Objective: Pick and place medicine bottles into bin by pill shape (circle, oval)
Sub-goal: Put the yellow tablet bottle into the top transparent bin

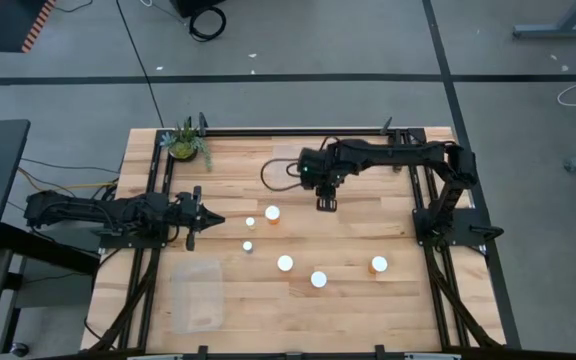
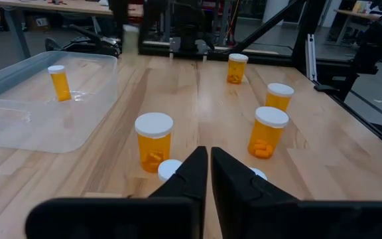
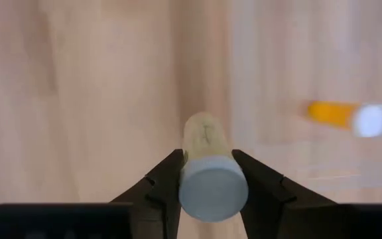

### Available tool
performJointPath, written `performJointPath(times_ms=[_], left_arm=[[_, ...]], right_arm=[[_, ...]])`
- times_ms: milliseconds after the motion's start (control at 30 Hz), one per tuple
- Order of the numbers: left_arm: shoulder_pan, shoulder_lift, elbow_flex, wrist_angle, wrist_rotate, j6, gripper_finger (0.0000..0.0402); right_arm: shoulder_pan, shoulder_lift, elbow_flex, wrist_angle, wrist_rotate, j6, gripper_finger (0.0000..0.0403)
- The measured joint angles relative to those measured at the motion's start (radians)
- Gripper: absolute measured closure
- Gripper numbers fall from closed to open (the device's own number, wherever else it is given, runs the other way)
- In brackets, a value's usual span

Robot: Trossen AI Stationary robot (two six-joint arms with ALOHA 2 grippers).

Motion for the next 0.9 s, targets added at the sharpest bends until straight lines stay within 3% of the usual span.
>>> performJointPath(times_ms=[333,600,900], left_arm=[[0.000,0.000,0.000,0.000,0.000,0.000,0.0367],[0.000,0.000,0.000,0.000,0.000,0.000,0.0373],[0.000,-0.001,0.000,0.001,0.001,0.000,0.0363]], right_arm=[[-0.122,0.000,0.048,0.054,0.001,-0.096,0.0274],[-0.154,0.019,0.061,0.106,-0.002,-0.166,0.0274],[-0.174,0.071,0.202,0.086,-0.005,-0.216,0.0274]])
